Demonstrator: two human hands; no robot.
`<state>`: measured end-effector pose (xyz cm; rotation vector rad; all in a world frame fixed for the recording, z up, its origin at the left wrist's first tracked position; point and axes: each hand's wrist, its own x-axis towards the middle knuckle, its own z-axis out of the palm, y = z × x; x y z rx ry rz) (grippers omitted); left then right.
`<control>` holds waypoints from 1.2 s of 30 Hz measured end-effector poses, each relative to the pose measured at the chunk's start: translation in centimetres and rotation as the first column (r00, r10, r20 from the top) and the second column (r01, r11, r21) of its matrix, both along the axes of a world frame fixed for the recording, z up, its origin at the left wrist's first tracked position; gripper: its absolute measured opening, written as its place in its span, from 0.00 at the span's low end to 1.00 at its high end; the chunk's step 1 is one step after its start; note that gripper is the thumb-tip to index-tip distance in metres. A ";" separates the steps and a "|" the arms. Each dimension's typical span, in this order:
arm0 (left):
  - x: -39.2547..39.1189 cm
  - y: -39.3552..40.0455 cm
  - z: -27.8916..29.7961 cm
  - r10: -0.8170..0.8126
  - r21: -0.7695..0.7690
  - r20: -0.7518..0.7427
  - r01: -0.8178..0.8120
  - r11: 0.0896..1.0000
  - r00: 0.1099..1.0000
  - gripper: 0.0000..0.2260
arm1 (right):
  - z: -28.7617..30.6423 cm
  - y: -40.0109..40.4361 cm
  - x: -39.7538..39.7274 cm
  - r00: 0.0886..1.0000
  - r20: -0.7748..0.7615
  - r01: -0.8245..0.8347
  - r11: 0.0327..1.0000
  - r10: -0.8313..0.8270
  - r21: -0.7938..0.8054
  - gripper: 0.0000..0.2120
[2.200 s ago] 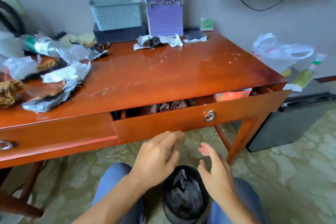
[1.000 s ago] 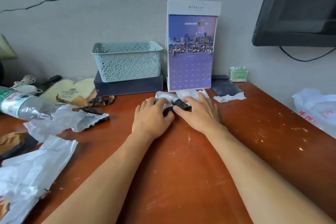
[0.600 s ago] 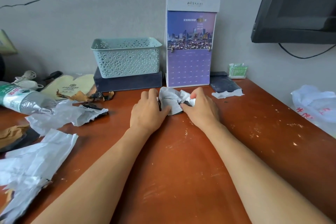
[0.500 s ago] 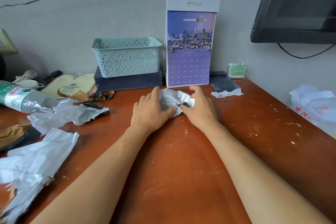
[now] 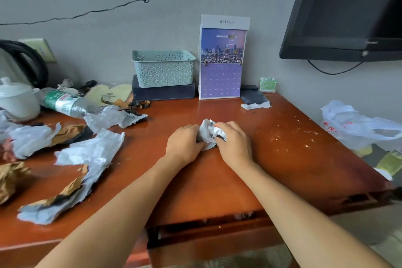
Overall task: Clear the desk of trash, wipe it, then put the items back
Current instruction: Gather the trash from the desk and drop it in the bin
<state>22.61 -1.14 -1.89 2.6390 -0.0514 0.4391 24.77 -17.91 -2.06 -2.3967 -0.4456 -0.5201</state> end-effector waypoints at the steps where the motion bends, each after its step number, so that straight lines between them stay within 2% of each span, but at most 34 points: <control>1: -1.3 -0.1 0.2 -0.010 0.012 -0.020 0.010 1.000 1.000 0.13 | 0.0 -0.4 -1.6 1.000 0.004 -0.003 1.000 0.003 -0.003 0.18; 7: -8.3 -1.1 1.4 -0.088 0.087 -0.191 0.106 0.991 0.978 0.19 | 0.0 -2.8 -10.5 0.999 -0.020 0.025 0.995 -0.027 -0.097 0.15; 14: -15.2 -3.2 0.3 -0.082 0.126 -0.072 0.091 0.988 0.994 0.12 | -0.4 -4.2 -17.6 0.999 -0.022 0.021 0.996 -0.023 -0.091 0.15; 16: -16.0 -3.4 0.2 -0.092 0.125 -0.043 0.097 0.987 0.995 0.11 | -0.7 -4.4 -18.5 1.000 -0.011 0.016 0.998 -0.016 -0.060 0.14; 22: -17.8 -3.8 0.6 -0.134 0.192 -0.091 0.149 0.970 0.987 0.11 | -2.6 -4.9 -21.4 1.000 -0.003 0.025 0.997 -0.025 0.072 0.12; 26: -18.7 -4.0 0.2 -0.190 0.235 -0.044 0.195 0.952 0.981 0.09 | -3.7 -5.2 -22.8 0.999 0.039 0.016 0.983 -0.024 0.181 0.10; 32: -20.8 -3.9 -0.7 -0.204 0.128 0.103 0.191 0.973 0.973 0.10 | -4.5 -6.4 -24.4 0.998 0.045 0.032 0.943 -0.049 0.332 0.10; 36: -25.0 -5.5 -2.0 -0.181 0.021 0.257 0.181 0.983 0.949 0.17 | -4.9 -8.6 -26.9 0.999 0.039 0.004 0.881 -0.026 0.474 0.11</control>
